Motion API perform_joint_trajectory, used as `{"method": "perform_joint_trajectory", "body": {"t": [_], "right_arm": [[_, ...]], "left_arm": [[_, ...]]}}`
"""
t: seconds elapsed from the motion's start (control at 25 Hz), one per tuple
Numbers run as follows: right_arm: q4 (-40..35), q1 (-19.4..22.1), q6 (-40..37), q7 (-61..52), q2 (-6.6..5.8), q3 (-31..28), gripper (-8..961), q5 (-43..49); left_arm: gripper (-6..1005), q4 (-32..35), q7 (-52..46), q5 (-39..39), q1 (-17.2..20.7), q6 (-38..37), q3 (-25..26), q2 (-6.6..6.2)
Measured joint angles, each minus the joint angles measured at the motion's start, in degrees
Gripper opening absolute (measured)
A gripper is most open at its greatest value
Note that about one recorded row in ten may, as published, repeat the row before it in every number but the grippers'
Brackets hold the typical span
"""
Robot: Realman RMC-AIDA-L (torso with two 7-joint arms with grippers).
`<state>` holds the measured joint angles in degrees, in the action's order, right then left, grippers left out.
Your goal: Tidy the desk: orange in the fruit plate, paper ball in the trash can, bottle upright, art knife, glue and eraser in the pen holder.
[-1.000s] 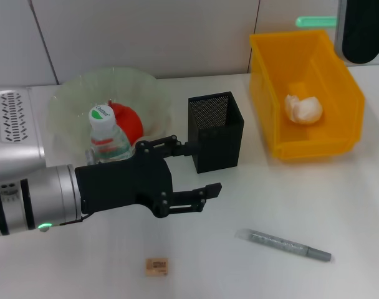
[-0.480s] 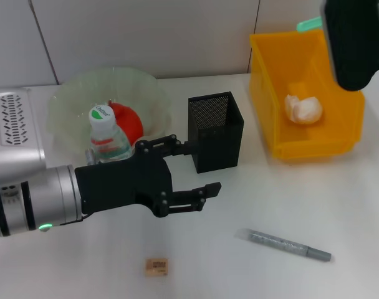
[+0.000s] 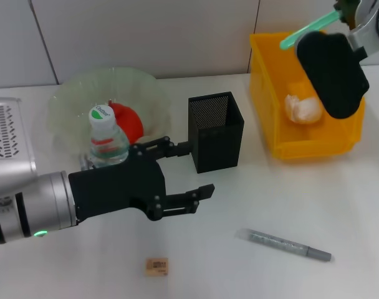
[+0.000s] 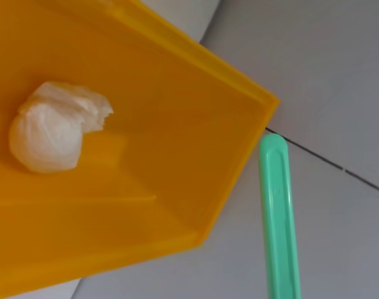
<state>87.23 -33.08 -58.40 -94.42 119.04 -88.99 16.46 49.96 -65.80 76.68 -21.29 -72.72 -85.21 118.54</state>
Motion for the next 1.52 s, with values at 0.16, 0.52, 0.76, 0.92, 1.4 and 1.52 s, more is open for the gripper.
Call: {"method": "perform_joint_trajectory", "body": {"t": [0.16,0.52,0.76,0.92,1.4,1.52], "right_arm": [[0.4,0.5,0.1,3.2,0.03,1.7,162,0.0],[0.9,0.6,0.2,5.9,0.05,6.5,163,1.3],[1.7,1.0,-0.1,7.3,0.1,9.3,166,2.7],[2.5,1.3,-0.3,7.4,0.13,11.8,168,4.5],[3.5,1.1,-0.4,8.6,0.14,16.7,174,7.6],[3.1,1.0,-0.4,10.5,0.14,17.2,176,7.6]], "left_arm": [[796,-0.6,1.0,0.4,0.3,-1.5,0.2,-0.36],[796,-1.6,3.5,0.4,1.5,-10.0,5.8,-2.71],[796,-1.7,3.7,0.5,2.9,-13.7,9.4,-3.21],[796,-1.7,4.3,0.5,3.9,-15.8,10.9,-3.38],[796,-5.2,6.3,0.5,4.1,-17.4,12.1,-4.48],[796,-5.8,6.3,0.6,4.1,-17.4,12.3,-4.6]]}}
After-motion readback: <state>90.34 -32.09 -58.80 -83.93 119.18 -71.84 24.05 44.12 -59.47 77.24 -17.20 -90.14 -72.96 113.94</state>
